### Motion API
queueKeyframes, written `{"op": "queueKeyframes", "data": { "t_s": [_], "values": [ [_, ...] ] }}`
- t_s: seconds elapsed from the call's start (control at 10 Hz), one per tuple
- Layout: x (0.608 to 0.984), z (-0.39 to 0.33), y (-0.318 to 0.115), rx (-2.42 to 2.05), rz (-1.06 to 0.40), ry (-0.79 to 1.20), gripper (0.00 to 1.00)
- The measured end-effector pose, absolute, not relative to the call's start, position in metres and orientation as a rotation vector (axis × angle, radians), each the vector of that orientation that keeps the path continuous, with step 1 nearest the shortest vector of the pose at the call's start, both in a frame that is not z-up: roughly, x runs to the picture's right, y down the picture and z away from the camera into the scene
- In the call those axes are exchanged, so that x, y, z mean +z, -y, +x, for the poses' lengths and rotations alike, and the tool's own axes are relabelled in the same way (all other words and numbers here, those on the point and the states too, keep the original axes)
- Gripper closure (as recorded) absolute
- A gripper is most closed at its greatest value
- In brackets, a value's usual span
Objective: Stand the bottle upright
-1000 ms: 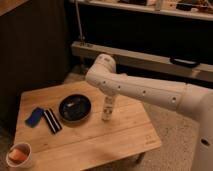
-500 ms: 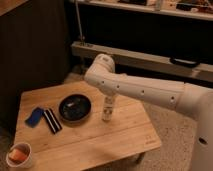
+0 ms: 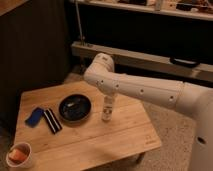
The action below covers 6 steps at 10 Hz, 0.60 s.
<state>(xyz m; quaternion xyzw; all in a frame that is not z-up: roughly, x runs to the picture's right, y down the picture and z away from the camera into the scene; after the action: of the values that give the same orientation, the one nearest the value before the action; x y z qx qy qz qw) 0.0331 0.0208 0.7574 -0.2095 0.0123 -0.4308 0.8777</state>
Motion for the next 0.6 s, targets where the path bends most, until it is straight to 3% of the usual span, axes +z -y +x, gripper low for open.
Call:
{"op": "queueKeyframes", "data": {
  "t_s": [0.2, 0.6],
  "values": [
    [0.7580, 0.0328, -0.0214, -0.898, -0.439, -0.025, 0.21],
    [0.7604, 0.0304, -0.0230, -0.896, -0.442, -0.022, 0.20]
  ]
}}
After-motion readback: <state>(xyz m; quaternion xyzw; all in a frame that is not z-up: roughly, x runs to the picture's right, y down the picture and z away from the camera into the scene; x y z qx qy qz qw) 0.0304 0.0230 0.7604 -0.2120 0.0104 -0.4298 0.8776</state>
